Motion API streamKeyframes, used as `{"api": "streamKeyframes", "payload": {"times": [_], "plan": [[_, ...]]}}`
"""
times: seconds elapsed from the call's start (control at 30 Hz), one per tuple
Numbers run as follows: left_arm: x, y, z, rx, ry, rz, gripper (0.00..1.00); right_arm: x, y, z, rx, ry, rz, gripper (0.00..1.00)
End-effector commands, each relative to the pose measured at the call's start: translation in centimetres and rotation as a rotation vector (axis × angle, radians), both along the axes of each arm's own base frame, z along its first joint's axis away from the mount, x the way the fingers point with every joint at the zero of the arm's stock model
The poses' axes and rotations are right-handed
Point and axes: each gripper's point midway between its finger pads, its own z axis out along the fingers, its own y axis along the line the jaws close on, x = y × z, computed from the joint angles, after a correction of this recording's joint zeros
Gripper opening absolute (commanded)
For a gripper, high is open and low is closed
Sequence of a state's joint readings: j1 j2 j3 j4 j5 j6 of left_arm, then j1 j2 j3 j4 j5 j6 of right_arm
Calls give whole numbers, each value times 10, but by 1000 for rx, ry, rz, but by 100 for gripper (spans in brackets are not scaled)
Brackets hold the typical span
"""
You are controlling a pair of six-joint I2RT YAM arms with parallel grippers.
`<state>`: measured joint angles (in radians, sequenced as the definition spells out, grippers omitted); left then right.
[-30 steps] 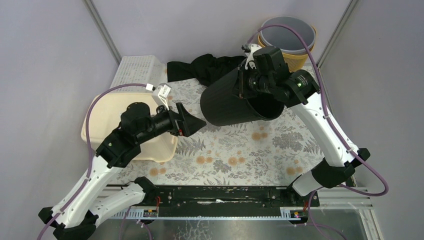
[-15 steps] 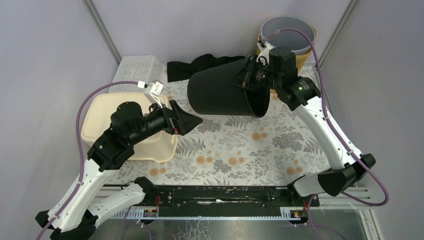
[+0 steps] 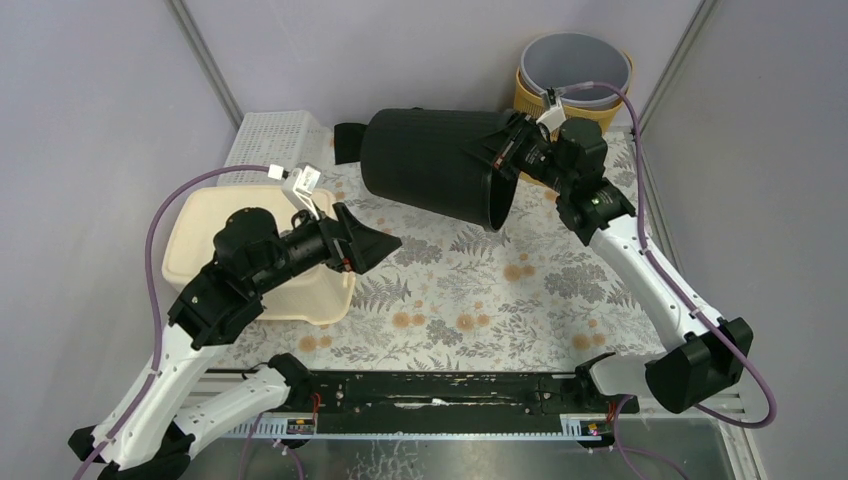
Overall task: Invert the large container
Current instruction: Turn the container upside down at the center of the board.
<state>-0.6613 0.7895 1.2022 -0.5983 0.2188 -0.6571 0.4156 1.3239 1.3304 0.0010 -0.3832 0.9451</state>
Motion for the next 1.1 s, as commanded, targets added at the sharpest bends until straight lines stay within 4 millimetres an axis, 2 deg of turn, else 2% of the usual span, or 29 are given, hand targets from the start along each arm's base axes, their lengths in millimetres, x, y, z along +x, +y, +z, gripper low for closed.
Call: {"api": "streamKeyframes", "payload": {"times": [0.0, 0.4, 0.63, 1.07], "plan": [[-3, 3, 2, 1, -13, 3, 100, -18, -10, 88, 234, -269, 12, 0], [-6, 7, 2, -6, -15, 16, 100, -9, -4, 83, 447, -259, 100, 0], [-10, 10, 12, -23, -36, 16, 100, -8, 1, 81, 560, -249, 188, 0], [-7, 8, 11, -19, -41, 11, 100, 2, 6, 65, 727, -232, 286, 0]]}}
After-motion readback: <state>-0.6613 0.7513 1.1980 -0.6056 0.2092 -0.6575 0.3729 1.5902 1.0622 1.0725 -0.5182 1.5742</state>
